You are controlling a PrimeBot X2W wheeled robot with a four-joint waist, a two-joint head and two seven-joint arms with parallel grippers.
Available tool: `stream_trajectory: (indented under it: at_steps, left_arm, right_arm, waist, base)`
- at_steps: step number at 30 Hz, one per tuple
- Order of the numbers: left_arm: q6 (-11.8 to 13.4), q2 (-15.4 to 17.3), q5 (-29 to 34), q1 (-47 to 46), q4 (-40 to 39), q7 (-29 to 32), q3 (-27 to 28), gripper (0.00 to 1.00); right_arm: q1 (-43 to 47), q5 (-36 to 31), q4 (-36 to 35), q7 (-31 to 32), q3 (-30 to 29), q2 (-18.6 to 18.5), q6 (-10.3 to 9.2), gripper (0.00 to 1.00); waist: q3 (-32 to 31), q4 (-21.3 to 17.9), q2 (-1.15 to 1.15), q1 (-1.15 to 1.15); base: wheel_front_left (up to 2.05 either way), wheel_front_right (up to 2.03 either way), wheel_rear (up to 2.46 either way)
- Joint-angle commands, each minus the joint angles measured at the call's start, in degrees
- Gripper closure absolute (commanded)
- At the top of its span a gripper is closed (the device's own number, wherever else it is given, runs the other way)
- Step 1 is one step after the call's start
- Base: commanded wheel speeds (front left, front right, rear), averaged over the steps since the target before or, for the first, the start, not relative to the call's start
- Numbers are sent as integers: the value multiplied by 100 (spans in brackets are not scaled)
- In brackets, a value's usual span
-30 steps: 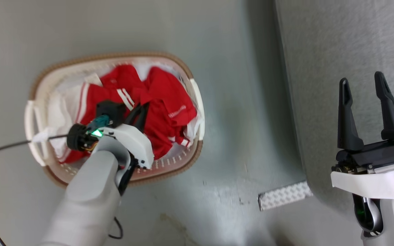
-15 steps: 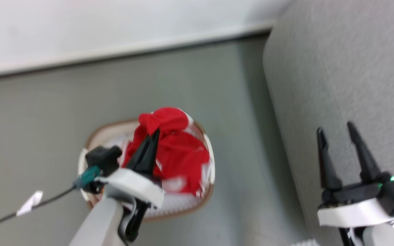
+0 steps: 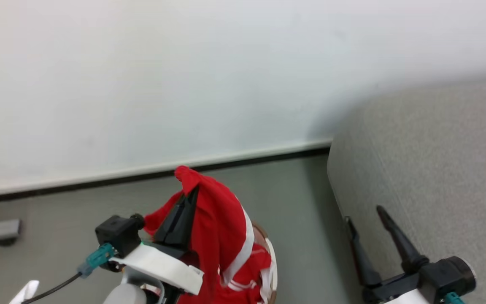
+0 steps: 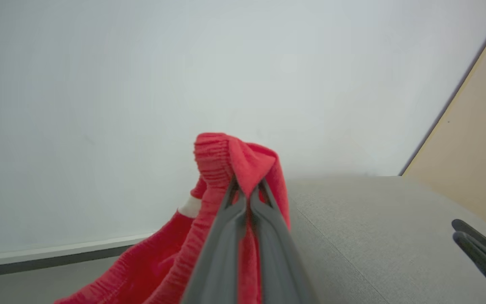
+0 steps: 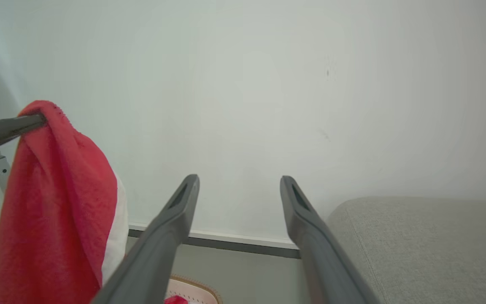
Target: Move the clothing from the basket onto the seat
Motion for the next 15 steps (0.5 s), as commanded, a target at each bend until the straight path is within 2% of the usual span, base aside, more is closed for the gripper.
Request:
stream_trajectory:
  at_steps: [1,9,15]
  left_arm:
    - [33,56,-67,122,-167,83,11,100]
    - [187,195,-187,386,-1279,607,-28,100]
    - [244,205,-229,516,-1793,858,-142,100]
  right_arm:
    - [60,62,-11,-2,81,-9,-12,0]
    - [-193,146,-26,-2,996,-28,-12,0]
    - [-642,382,-64,-2,1830,-283,-12,0]
  waist:
    - [-315,77,0,3]
    - [-475,110,0,3]
    - [-514,71,0,3]
  base:
    - [0,0,0]
    - [0,0,0]
    - [0,0,0]
